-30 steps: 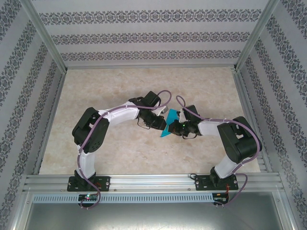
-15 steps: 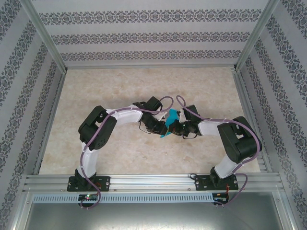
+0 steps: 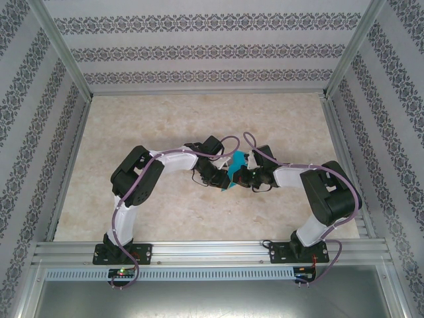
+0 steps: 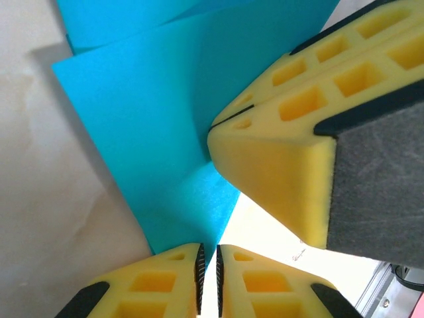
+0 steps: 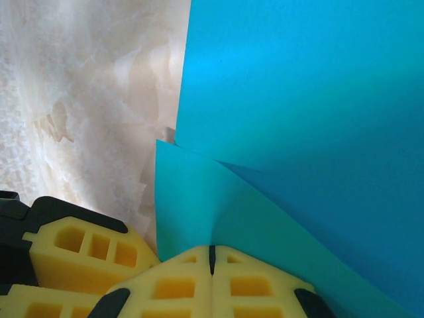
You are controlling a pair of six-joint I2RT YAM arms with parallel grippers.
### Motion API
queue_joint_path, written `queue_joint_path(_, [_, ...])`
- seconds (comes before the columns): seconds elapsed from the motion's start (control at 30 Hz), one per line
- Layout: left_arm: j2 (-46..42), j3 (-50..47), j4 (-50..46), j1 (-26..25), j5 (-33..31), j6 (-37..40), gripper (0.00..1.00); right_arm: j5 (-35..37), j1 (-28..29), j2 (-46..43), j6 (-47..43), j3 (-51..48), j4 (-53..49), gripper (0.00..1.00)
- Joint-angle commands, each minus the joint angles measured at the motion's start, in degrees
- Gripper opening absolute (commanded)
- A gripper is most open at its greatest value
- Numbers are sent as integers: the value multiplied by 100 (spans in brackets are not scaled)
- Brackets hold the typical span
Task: Fold a paper plane with a square sheet of paper (pick it up from the middle)
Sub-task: Third fold the triangle at the center of the table.
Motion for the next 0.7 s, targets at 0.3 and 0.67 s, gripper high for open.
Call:
queue_joint_path(0.3, [361,-62,-117,-49,-406,310,18,11,-174,-288,-20,-99,-264,10])
queue_joint_path(0.67, [431,-229,-10,37,-319,336,18,383,-624,-318,-249,-12,-499,13])
